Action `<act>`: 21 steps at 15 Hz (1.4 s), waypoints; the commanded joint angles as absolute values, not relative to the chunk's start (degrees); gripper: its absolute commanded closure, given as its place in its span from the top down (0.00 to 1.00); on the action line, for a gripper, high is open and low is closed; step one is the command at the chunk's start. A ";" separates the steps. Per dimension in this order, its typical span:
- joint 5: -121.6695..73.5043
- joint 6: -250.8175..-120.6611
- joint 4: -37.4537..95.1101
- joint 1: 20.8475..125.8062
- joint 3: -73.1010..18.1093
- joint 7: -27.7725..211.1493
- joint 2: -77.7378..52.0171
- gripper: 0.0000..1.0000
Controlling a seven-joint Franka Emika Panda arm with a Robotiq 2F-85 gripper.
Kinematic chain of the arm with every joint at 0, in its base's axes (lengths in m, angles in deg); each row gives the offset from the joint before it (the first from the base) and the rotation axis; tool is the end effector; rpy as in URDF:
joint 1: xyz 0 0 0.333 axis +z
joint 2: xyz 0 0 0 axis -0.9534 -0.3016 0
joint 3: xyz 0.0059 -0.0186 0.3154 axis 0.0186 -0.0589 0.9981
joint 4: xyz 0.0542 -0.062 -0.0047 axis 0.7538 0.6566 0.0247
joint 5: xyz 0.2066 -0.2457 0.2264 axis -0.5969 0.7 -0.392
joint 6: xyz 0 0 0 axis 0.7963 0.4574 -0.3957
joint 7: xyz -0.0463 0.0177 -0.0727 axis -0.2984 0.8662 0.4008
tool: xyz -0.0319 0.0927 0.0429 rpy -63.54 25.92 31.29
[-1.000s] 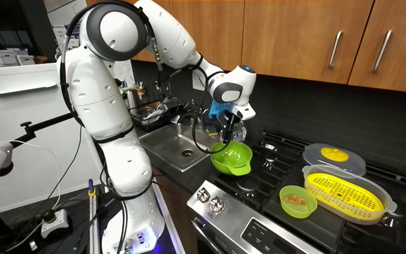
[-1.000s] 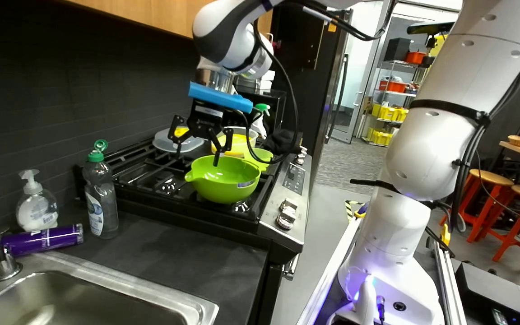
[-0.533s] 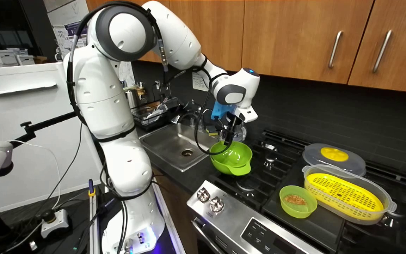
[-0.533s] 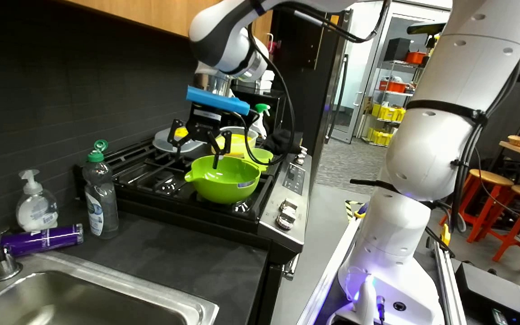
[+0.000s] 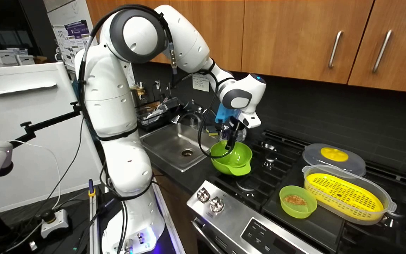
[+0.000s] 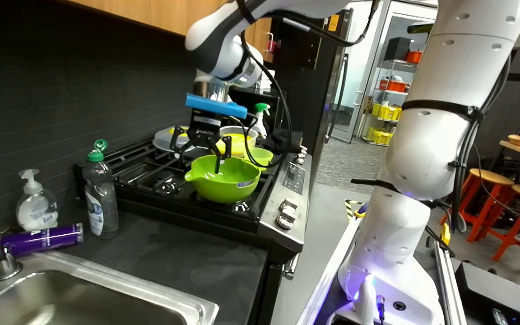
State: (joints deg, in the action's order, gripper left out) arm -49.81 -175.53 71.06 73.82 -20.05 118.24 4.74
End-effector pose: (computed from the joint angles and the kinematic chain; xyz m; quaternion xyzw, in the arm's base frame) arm 0.4801 0.0559 0.3284 -0.9234 0.3432 0.1216 0.1214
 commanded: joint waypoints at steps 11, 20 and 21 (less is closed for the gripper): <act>-53.06 -176.52 63.11 73.40 -22.01 118.33 0.23 1.00; -51.62 -185.33 62.92 73.76 -22.58 119.82 -3.23 1.00; -51.60 -185.80 63.09 73.85 -22.56 119.96 -3.57 1.00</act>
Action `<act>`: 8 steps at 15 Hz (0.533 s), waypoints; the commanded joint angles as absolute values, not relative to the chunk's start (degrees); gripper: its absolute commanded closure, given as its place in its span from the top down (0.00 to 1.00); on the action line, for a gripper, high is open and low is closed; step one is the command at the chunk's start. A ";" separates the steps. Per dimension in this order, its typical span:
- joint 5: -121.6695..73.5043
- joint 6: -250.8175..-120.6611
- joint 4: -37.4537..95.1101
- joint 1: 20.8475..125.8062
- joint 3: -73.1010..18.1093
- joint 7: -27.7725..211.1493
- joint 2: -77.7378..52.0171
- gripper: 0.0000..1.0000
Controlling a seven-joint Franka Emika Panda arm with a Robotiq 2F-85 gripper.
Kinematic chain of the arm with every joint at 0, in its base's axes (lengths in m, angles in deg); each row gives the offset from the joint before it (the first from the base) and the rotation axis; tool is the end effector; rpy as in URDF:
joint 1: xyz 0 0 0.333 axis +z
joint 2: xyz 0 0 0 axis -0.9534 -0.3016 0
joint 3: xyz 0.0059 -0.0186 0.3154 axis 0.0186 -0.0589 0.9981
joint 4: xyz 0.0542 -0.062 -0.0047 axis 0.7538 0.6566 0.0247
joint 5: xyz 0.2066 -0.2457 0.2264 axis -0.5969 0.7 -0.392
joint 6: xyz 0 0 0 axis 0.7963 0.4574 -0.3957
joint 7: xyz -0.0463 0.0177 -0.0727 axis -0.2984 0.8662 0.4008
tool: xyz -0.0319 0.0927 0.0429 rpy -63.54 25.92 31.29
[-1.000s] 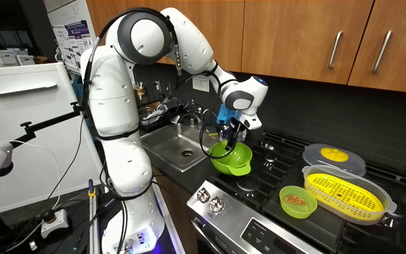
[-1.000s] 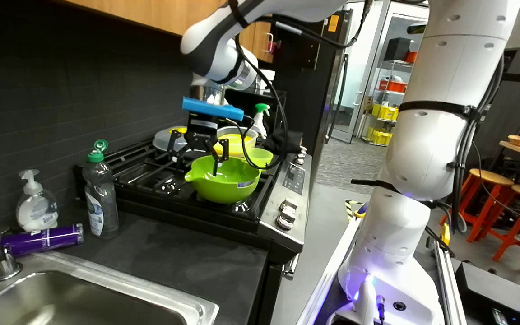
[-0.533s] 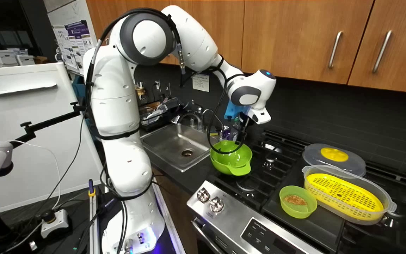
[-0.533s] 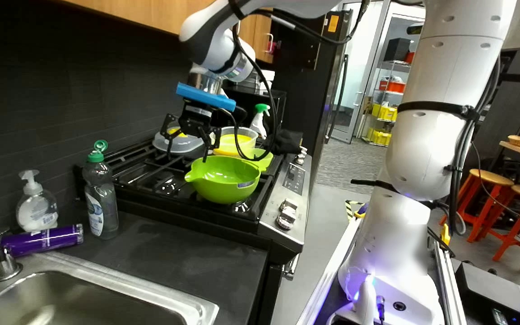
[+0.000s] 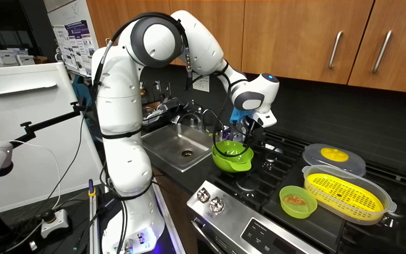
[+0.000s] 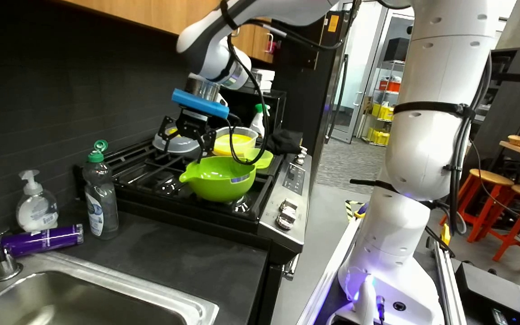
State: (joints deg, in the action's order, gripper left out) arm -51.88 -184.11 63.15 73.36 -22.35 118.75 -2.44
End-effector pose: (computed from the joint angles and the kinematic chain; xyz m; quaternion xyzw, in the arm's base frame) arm 0.5416 0.0276 0.3327 -0.9067 0.3907 0.0450 0.1523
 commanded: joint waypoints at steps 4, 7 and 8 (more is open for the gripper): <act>-50.96 -186.77 64.09 74.23 -22.56 121.00 -3.32 1.00; -50.65 -187.14 65.07 74.64 -22.40 122.11 -1.93 1.00; -50.84 -187.11 65.35 74.74 -22.32 122.20 -1.48 1.00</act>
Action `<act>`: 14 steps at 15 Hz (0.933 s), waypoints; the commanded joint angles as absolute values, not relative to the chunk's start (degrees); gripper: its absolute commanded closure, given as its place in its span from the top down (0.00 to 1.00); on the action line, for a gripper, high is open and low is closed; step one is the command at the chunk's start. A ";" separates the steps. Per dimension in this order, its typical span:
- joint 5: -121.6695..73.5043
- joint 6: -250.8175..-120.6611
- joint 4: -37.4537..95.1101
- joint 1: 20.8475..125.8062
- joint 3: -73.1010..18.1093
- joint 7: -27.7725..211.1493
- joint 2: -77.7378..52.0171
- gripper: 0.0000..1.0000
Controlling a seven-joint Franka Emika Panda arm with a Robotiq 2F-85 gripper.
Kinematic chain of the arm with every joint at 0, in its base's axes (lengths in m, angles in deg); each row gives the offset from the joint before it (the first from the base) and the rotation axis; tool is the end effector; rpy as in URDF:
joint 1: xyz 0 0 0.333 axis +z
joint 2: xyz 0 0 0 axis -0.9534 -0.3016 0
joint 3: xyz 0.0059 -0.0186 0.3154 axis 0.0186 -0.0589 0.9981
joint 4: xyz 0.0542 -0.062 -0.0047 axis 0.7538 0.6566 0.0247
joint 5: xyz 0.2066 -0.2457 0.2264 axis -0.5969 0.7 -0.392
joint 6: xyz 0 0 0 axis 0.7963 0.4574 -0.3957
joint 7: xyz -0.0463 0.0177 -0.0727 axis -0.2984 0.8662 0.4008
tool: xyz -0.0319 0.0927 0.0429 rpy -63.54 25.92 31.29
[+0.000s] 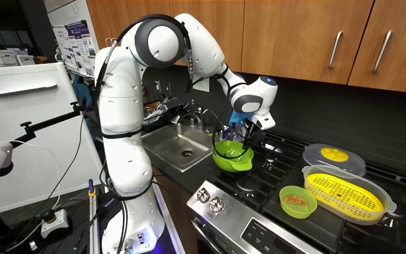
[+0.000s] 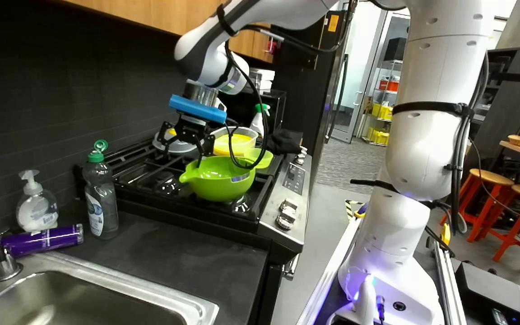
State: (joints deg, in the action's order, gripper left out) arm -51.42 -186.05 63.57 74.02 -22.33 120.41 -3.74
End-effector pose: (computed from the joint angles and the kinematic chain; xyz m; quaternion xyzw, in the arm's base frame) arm 0.5422 0.0321 0.3200 -0.9035 0.4008 0.0440 0.1450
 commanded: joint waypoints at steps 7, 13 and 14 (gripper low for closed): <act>-52.83 -187.40 68.75 74.89 -22.05 121.47 1.53 1.00; -54.06 -188.27 74.12 74.57 -22.09 121.15 6.15 1.00; -54.11 -188.37 74.93 74.58 -22.03 121.25 6.98 1.00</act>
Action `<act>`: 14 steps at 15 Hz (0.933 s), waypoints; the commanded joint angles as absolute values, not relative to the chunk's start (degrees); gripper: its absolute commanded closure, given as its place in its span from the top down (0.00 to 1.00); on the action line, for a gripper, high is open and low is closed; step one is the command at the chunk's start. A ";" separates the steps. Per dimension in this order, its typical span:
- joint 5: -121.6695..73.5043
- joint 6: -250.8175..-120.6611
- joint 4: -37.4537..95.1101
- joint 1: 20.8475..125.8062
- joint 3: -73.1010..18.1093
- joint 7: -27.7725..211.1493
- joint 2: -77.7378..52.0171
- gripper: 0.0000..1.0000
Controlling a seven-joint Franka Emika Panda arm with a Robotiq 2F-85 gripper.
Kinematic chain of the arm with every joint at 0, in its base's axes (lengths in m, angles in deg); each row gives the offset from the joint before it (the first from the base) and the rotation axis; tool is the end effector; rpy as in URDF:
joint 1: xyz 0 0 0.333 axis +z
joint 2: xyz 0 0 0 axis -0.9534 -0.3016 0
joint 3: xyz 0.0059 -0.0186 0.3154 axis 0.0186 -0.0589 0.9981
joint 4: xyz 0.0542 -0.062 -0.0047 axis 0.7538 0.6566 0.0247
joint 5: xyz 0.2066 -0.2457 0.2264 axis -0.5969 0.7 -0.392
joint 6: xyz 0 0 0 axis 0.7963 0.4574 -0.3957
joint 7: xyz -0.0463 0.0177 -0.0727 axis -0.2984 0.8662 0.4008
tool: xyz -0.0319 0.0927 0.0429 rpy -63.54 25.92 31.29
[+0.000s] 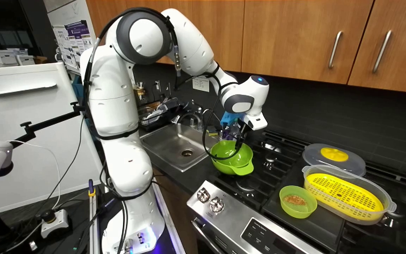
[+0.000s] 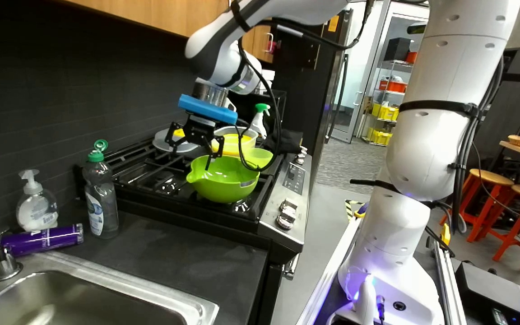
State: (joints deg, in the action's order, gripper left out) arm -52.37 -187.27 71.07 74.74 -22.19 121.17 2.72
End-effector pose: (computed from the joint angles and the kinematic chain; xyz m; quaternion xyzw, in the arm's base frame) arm 0.5033 0.0367 0.3259 -0.9001 0.4080 0.0450 0.1464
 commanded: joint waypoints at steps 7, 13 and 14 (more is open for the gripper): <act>-56.45 -191.56 79.84 74.98 -21.18 122.76 11.60 1.00; -56.34 -192.98 80.09 75.67 -19.43 126.08 10.63 1.00; -55.80 -192.76 80.09 75.64 -19.28 126.98 10.52 1.00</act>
State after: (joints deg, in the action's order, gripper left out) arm -55.92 -191.80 79.31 75.43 -19.93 124.43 10.05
